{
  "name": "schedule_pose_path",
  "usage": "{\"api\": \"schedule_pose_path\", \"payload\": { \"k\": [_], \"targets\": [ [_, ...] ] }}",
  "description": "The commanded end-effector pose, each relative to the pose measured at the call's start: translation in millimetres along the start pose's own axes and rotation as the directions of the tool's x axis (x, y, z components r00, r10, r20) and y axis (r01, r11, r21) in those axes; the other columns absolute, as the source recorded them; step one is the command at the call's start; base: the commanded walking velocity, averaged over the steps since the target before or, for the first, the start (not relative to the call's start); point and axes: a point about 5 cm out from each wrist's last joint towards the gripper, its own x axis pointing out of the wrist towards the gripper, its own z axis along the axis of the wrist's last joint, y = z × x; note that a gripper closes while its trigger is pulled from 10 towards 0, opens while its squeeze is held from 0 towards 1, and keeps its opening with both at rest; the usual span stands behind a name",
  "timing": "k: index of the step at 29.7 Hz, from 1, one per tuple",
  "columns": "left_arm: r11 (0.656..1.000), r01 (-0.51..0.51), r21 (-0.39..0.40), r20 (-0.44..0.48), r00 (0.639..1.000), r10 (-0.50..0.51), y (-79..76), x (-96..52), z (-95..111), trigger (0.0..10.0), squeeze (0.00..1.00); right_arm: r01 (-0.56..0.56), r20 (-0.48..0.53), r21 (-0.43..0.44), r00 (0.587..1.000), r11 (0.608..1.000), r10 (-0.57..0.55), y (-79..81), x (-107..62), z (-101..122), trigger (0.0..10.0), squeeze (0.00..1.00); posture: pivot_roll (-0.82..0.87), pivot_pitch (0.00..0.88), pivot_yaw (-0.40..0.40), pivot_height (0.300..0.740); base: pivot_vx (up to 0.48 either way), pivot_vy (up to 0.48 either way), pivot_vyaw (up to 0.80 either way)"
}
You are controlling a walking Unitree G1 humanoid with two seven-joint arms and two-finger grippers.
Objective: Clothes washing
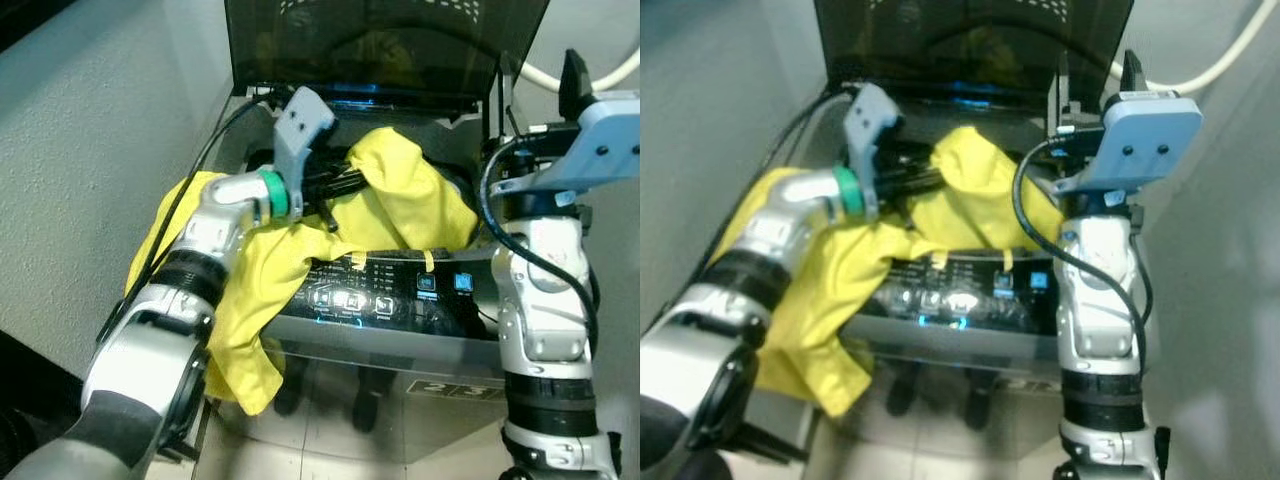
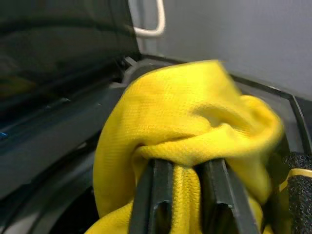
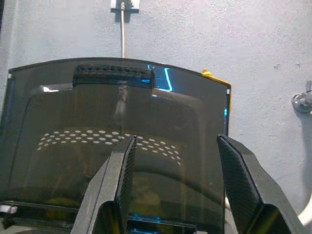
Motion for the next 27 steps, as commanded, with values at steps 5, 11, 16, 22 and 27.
{"api": "schedule_pose_path", "payload": {
  "k": [5,11,16,22,27],
  "targets": [
    [0.997,0.052,0.055,0.152,0.987,-0.060,-11.6,-16.8,25.8,10.0,1.00,-0.024,-0.018,0.043,1.000,0.999,0.025,11.7,-1.5,-3.9,10.0,0.00,-0.01,0.167,0.057,0.740,0.000,0.000,0.00],
    [0.970,0.201,0.139,0.142,0.965,-0.220,-45.1,-33.7,36.3,10.0,1.00,-0.044,-0.050,0.075,0.998,0.996,0.048,22.3,-7.9,-9.9,10.0,0.00,0.02,0.134,0.042,0.740,0.000,0.000,0.00],
    [0.925,0.246,0.289,-0.021,0.968,-0.251,-73.9,-70.2,29.4,10.0,0.00,-0.122,-0.077,0.120,0.988,0.985,0.131,36.7,-13.4,-15.7,10.0,0.00,0.03,0.136,0.017,0.740,0.000,0.000,0.00],
    [0.939,0.189,0.286,-0.060,0.982,-0.180,-80.2,-93.2,33.3,10.0,0.00,-0.168,-0.093,0.142,0.979,0.975,0.182,43.8,-14.7,-17.3,10.0,0.00,0.03,0.144,-0.009,0.740,0.000,0.000,0.00],
    [0.940,0.102,0.325,-0.170,0.984,-0.048,-91.7,-117.8,30.3,10.0,0.00,-0.216,-0.103,0.162,0.967,0.963,0.234,47.5,-18.7,-19.6,10.0,0.00,0.05,0.176,-0.033,0.740,0.000,0.000,0.00]
  ]
}}
